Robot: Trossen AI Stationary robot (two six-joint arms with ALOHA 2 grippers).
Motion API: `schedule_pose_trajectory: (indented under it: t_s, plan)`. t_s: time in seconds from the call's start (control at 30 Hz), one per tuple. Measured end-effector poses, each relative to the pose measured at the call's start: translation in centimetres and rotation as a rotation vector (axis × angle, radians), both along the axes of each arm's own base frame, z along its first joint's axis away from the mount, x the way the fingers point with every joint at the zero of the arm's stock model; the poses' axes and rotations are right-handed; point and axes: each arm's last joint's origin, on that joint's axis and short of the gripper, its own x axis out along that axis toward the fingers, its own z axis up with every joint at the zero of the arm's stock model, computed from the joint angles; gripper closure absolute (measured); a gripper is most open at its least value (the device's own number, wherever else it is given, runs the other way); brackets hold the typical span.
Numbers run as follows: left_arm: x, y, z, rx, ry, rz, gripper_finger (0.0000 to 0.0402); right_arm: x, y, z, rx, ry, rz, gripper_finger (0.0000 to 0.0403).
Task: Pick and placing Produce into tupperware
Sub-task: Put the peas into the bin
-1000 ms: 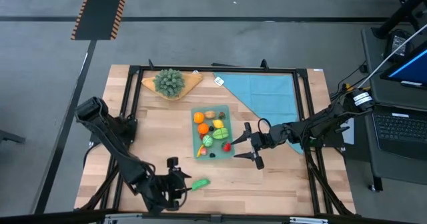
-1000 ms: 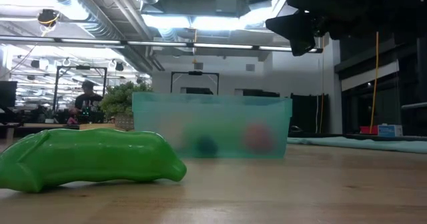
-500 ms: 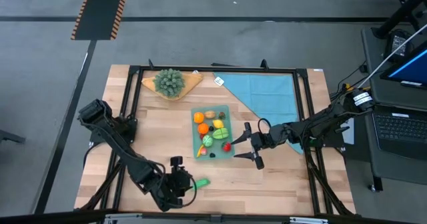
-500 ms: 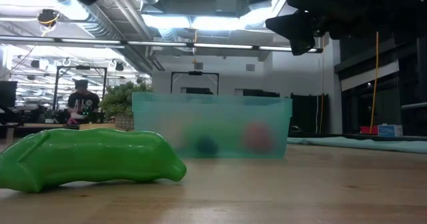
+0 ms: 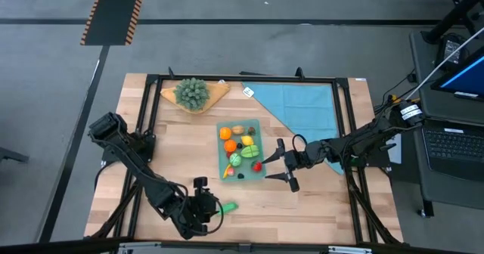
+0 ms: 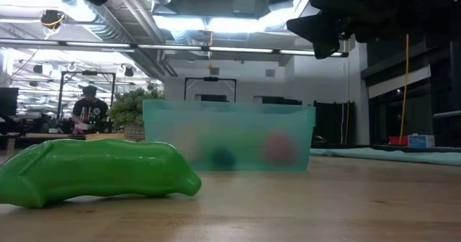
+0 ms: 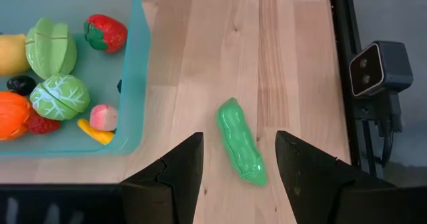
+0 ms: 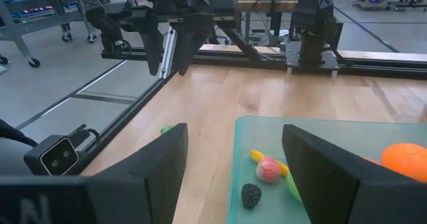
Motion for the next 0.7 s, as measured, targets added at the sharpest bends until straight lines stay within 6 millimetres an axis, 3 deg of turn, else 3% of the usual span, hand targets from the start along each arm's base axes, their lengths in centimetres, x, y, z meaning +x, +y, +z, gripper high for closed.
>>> schedule_pose_trajectory:
  t_s: [0.2, 0.4, 0.7]
  plan:
    - [0.7, 0.5, -0.3, -0.018, 0.0, 0.049, 0.0223, 0.0, 0.0, 0.0, 0.0, 0.0, 0.0, 0.0157]
    - [2.0, 0.5, -2.9, -0.001, 0.06, 0.076, 0.0223, 0.0, 0.0, 0.0, 0.0, 0.0, 0.0, 0.0157]
    - [3.7, 0.1, -5.7, -0.109, 0.138, 0.037, 0.0223, 0.0, 0.0, 0.0, 0.0, 0.0, 0.0, 0.0157]
